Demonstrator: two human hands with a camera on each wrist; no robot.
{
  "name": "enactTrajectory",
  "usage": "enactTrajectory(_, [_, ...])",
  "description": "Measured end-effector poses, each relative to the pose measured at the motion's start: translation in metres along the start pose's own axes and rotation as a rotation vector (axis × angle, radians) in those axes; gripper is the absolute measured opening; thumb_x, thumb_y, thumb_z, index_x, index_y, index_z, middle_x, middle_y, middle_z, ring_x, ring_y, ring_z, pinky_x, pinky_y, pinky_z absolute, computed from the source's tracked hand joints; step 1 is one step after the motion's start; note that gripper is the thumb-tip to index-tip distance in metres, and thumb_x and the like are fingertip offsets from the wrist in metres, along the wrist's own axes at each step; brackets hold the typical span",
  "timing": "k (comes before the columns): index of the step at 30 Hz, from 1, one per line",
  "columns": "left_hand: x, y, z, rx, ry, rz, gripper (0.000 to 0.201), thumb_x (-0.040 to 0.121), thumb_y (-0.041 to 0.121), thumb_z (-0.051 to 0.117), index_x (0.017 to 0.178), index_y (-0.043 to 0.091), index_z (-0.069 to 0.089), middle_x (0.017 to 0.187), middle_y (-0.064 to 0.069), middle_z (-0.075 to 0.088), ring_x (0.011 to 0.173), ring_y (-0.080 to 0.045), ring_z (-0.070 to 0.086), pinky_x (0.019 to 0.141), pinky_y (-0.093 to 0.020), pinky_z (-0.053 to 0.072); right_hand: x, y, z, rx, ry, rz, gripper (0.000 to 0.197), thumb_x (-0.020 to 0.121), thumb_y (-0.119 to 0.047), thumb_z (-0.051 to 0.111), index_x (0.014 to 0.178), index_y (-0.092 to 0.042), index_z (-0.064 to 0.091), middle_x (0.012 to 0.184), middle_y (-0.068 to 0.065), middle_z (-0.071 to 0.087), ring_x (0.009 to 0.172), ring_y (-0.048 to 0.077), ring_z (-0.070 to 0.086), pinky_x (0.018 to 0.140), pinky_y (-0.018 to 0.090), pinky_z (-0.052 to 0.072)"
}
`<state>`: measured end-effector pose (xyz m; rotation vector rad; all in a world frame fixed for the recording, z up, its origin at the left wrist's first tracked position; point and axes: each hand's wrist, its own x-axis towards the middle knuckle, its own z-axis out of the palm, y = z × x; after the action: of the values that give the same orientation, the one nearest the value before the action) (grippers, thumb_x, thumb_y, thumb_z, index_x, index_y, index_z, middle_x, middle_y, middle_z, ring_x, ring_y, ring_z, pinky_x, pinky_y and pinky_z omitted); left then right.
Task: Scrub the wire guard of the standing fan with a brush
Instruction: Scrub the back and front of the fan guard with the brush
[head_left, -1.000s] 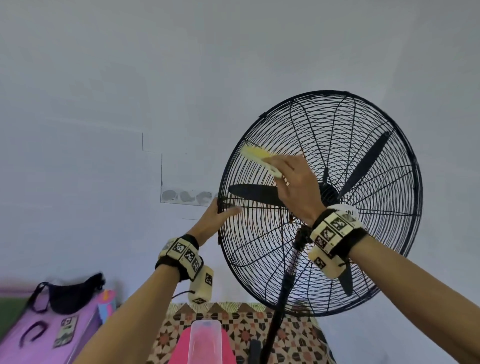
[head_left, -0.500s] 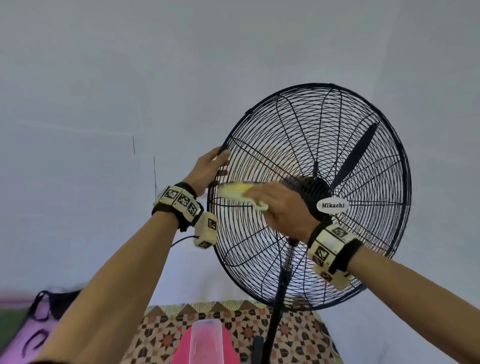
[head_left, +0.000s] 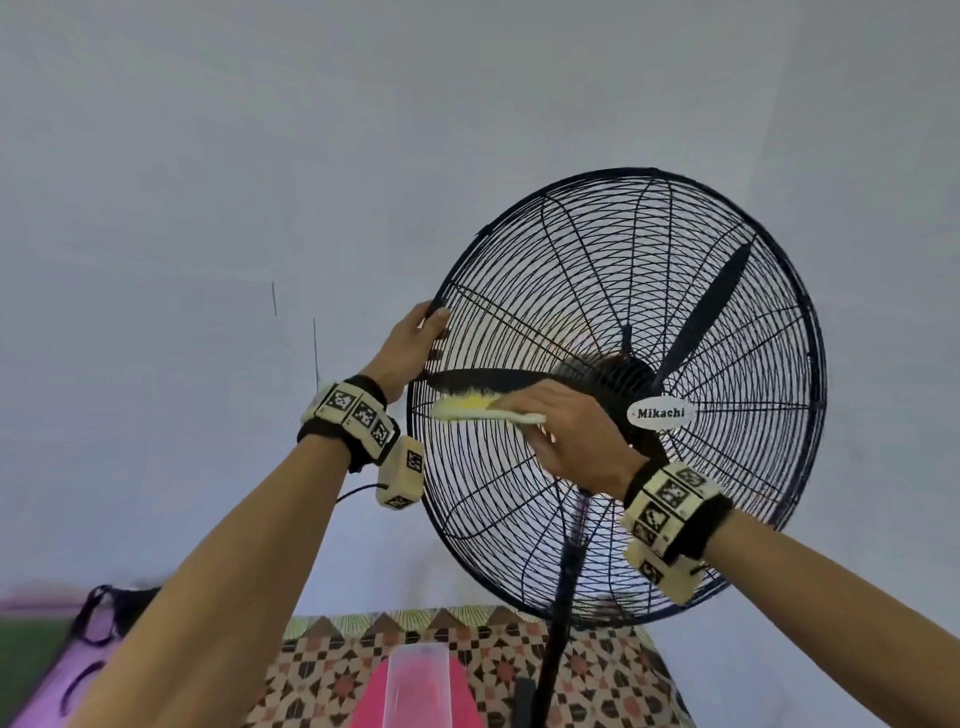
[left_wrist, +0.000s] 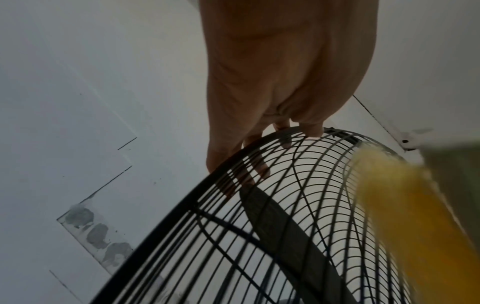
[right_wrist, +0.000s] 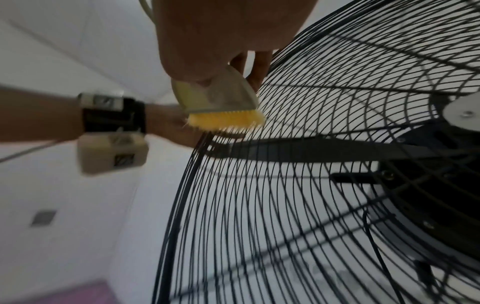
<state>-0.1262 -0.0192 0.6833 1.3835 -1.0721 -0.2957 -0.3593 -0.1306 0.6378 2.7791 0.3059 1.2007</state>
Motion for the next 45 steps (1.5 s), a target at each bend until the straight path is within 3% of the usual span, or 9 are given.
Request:
enactTrajectory(5, [0.0,-0.002,0.015,0.048,0.056,-0.014,0.05,0.111,0.049,0.037,0.148,0.017,0.041,0.125,-0.001,0.058,0.124,-0.024,0.056,0.112,-0.052,0.045,0.014,0.023,-0.022,-0.072,0.412,0.243,0.033,0.094,-0.003,0.063,0.127,-0.007,0.067,0.108,0.008,0.071,0.088,0.011,0.058,0.075,0.026,0.055])
enactTrajectory(11, [-0.011,-0.005,0.025,0.117,0.133,-0.044,0.107,0.065,0.092,0.063,0.149,0.03,0.035,0.138,-0.004,0.056,0.127,-0.025,0.054,0.112,-0.044,0.043,-0.025,0.014,-0.009,0.019,0.022,0.07,0.036,0.093,-0.002,0.063,0.127,-0.013,0.068,0.12,0.002,0.071,0.104,0.015,0.062,0.09,0.035,0.056])
enactTrajectory(15, [-0.009,-0.007,0.029,0.151,0.155,-0.017,0.119,0.058,0.098,0.061,0.151,0.03,0.034,0.144,-0.007,0.054,0.132,-0.028,0.053,0.113,-0.054,0.045,-0.008,0.026,-0.031,0.01,0.338,0.212,0.029,0.095,-0.006,0.062,0.123,-0.006,0.069,0.11,-0.001,0.068,0.093,-0.003,0.05,0.079,0.012,0.044])
enactTrajectory(21, [-0.009,-0.012,0.03,0.164,0.19,-0.002,0.103,0.07,0.088,0.062,0.149,0.027,0.036,0.138,-0.002,0.058,0.127,-0.022,0.055,0.112,-0.047,0.045,-0.021,0.022,-0.01,-0.038,0.212,0.121,0.037,0.09,0.003,0.067,0.123,-0.012,0.069,0.115,0.002,0.072,0.099,0.012,0.06,0.085,0.035,0.057])
enactTrajectory(24, [-0.01,-0.013,0.026,0.147,0.18,-0.006,0.097,0.073,0.085,0.063,0.147,0.028,0.037,0.13,0.0,0.061,0.122,-0.02,0.058,0.107,-0.039,0.045,-0.03,0.015,-0.01,0.002,0.073,0.083,0.03,0.094,-0.004,0.063,0.123,-0.012,0.07,0.115,0.002,0.073,0.098,0.015,0.062,0.09,0.031,0.054])
enactTrajectory(29, [-0.007,-0.016,0.035,0.19,0.234,0.026,0.087,0.082,0.079,0.065,0.148,0.027,0.039,0.13,-0.001,0.062,0.121,-0.02,0.058,0.103,-0.038,0.046,0.002,0.026,-0.03,-0.032,0.376,0.177,0.032,0.09,0.0,0.067,0.122,-0.006,0.07,0.109,0.007,0.073,0.093,0.012,0.059,0.08,0.03,0.056])
enactTrajectory(35, [-0.006,-0.021,0.029,0.142,0.23,-0.006,0.093,0.075,0.086,0.064,0.146,0.031,0.04,0.129,0.0,0.061,0.12,-0.021,0.06,0.105,-0.041,0.048,-0.026,0.02,-0.005,0.019,-0.002,0.036,0.029,0.097,-0.008,0.06,0.124,-0.012,0.069,0.115,0.001,0.073,0.097,0.02,0.063,0.084,0.037,0.057])
enactTrajectory(41, [-0.002,-0.022,0.03,0.101,0.236,-0.009,0.097,0.066,0.091,0.068,0.142,0.035,0.045,0.128,0.005,0.063,0.122,-0.019,0.06,0.11,-0.05,0.049,-0.011,0.036,-0.032,0.001,0.376,0.21,0.032,0.09,0.004,0.071,0.12,-0.005,0.071,0.109,0.006,0.073,0.093,0.01,0.06,0.079,0.031,0.056])
enactTrajectory(45, [-0.002,-0.022,0.029,0.09,0.241,-0.011,0.1,0.064,0.091,0.069,0.142,0.033,0.045,0.129,0.004,0.063,0.122,-0.019,0.061,0.109,-0.05,0.05,-0.032,0.031,-0.012,-0.002,0.146,0.105,0.034,0.089,0.002,0.07,0.121,-0.01,0.07,0.113,0.005,0.074,0.096,0.016,0.062,0.081,0.039,0.059])
